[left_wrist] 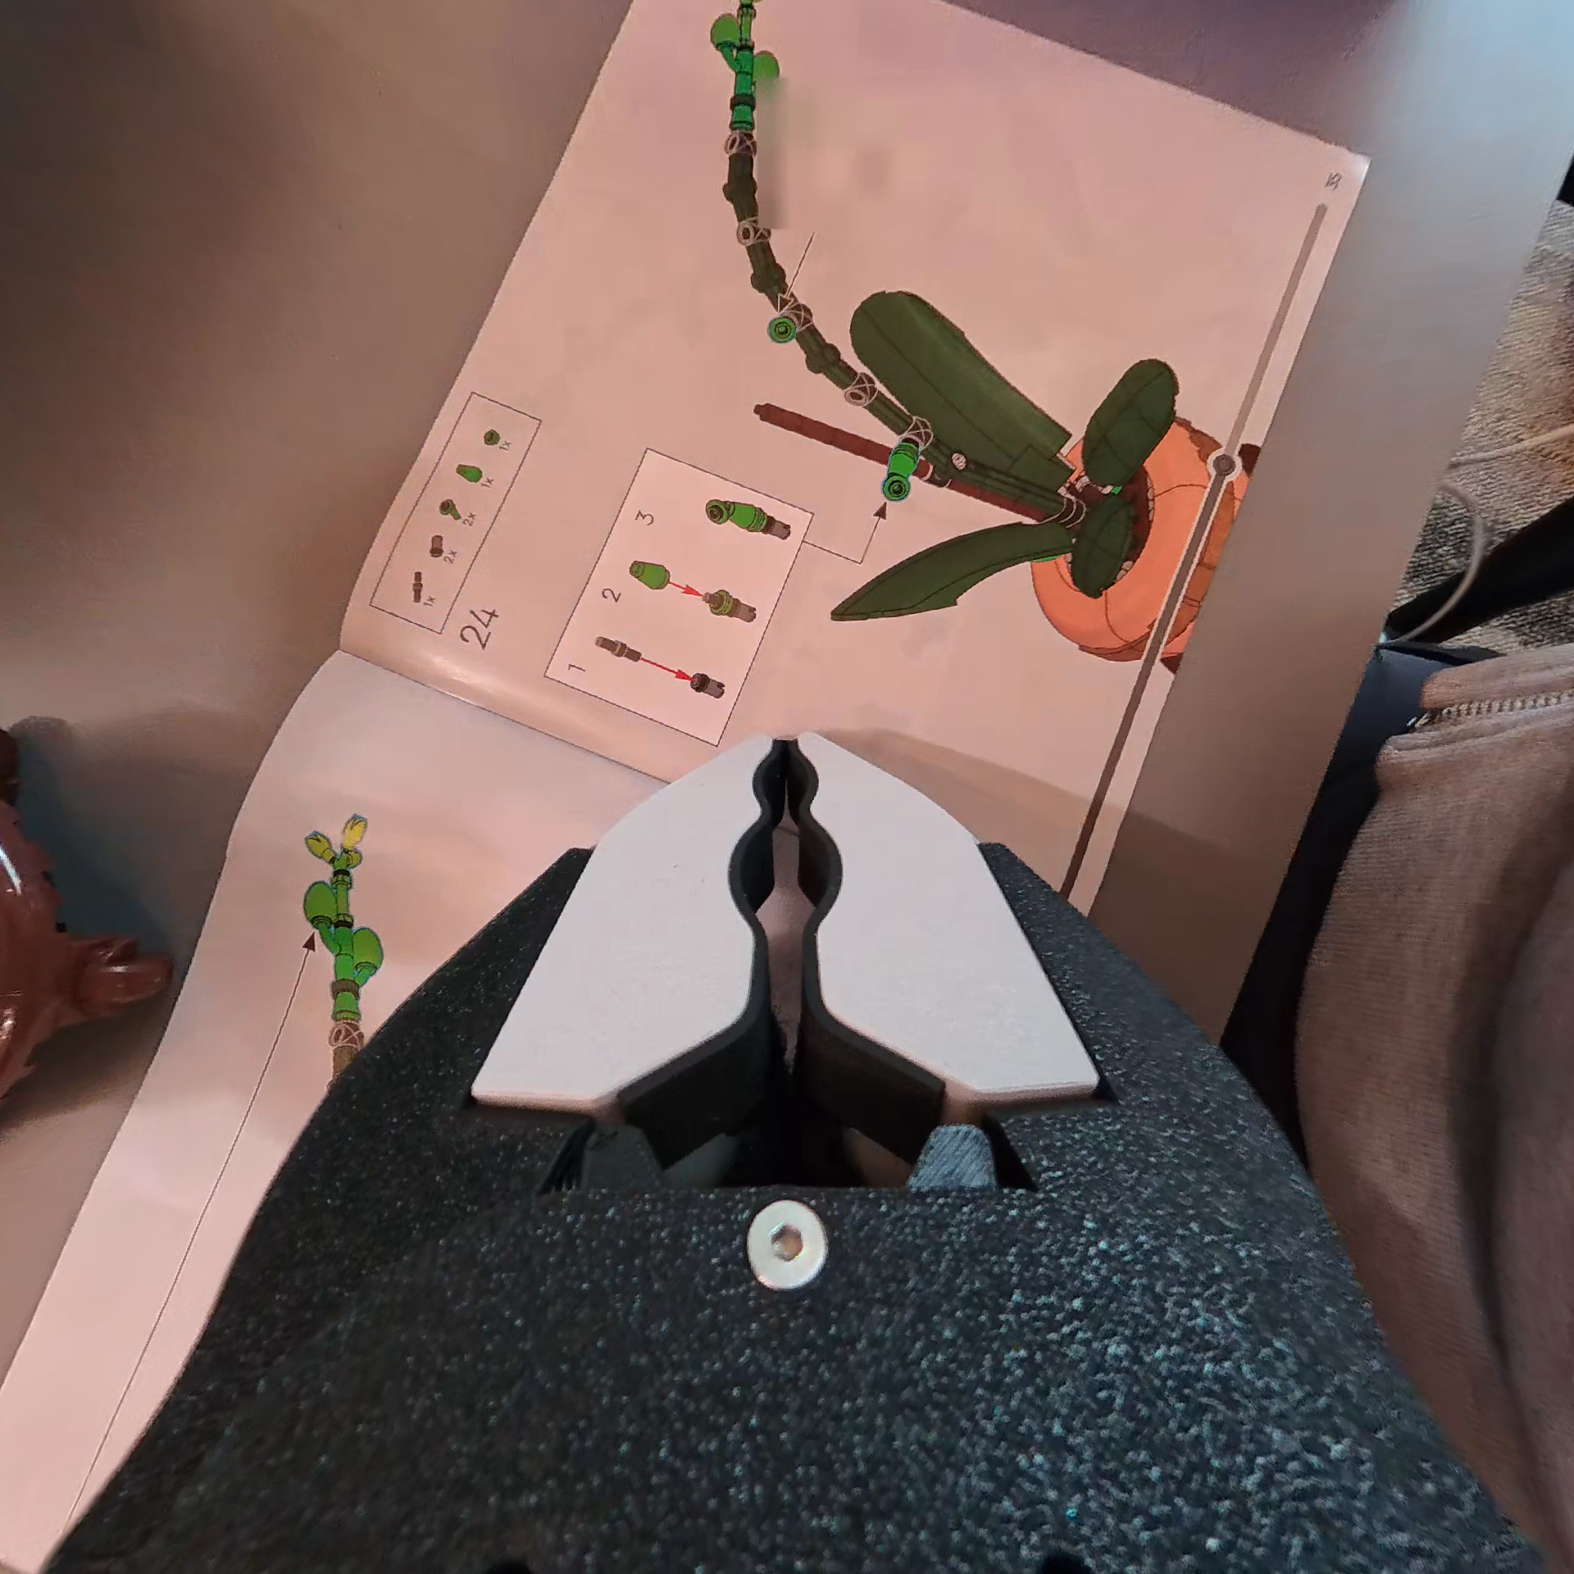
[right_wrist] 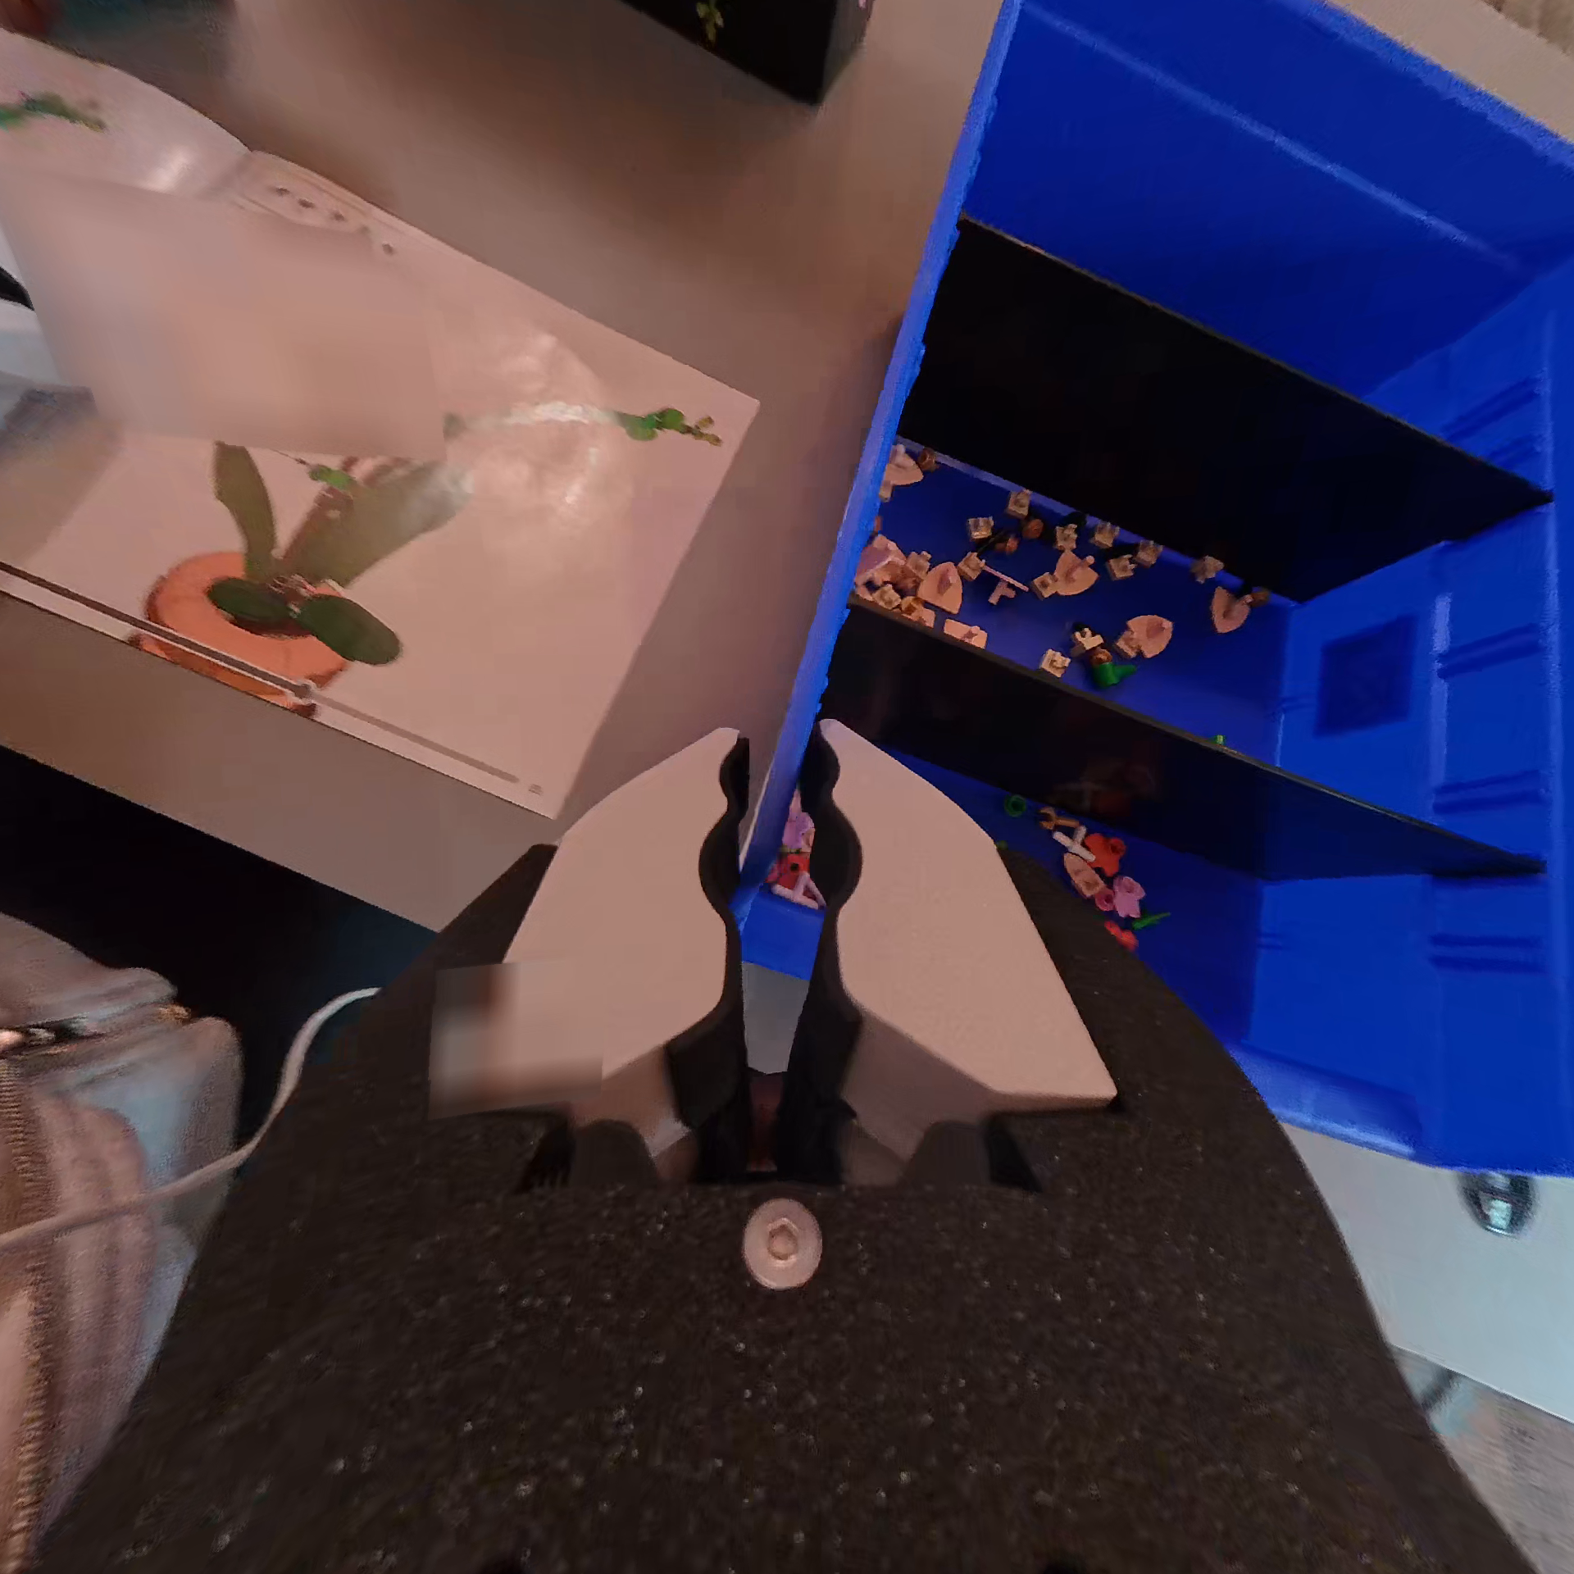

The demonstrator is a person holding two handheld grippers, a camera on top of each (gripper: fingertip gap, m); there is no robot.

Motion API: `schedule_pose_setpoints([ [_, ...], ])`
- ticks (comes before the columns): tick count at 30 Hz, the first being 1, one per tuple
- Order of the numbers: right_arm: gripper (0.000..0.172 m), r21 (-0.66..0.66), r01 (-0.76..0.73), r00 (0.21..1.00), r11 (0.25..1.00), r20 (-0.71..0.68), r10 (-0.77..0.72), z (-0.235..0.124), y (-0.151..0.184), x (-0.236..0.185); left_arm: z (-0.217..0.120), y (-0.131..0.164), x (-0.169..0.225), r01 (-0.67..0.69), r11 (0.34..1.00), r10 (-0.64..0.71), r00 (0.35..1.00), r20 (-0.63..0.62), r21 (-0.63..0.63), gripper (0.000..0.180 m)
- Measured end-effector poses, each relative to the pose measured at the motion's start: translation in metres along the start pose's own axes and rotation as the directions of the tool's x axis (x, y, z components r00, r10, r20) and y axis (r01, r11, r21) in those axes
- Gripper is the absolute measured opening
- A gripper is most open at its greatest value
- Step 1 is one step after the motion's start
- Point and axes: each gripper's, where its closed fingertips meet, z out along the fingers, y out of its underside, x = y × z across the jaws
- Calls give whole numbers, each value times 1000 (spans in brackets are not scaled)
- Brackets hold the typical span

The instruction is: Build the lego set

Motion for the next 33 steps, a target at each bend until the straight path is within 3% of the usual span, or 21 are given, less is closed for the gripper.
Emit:
schedule_pose_setpoints([
  [4, 26, 59, -55, 994, 997, 97, 49, -6, -7, -12, 0, 0, 1, 19, 1000, -19, 999, -32, -2, 0],
  [10, 26, 325, -203, 932, 924, 352, 81, -78, -35, 17, 1, 0, 0, -1, 1000, 1, 999, -54, -12, 0],
  [16, 0, 440, -89, 971, 893, 240, -22, -105, -35, 54, 0, 0, 0, -8, 1000, 8, 999, -40, -1, 0],
  [21, 3, 437, -35, 956, 899, 276, -97, -83, -30, 50, 0, 0, 0, -10, 1000, 10, 999, -32, -6, 0],
  [25, 2, 354, 123, 914, 927, 323, -245, -61, -40, 55, 0, 0, 0, -55, 998, 55, 998, -8, -5, 0],
  [30, 4, 268, 489, 745, 830, 366, -557, -12, -58, 84, 0, 0, 0, -71, 997, 71, 997, 2, 5, 0],
  [33, 4, 115, 598, 684, 793, 442, -580, 31, -44, 103, 0, -1, 0, -52, 998, 52, 999, 2, 21, 0],
])
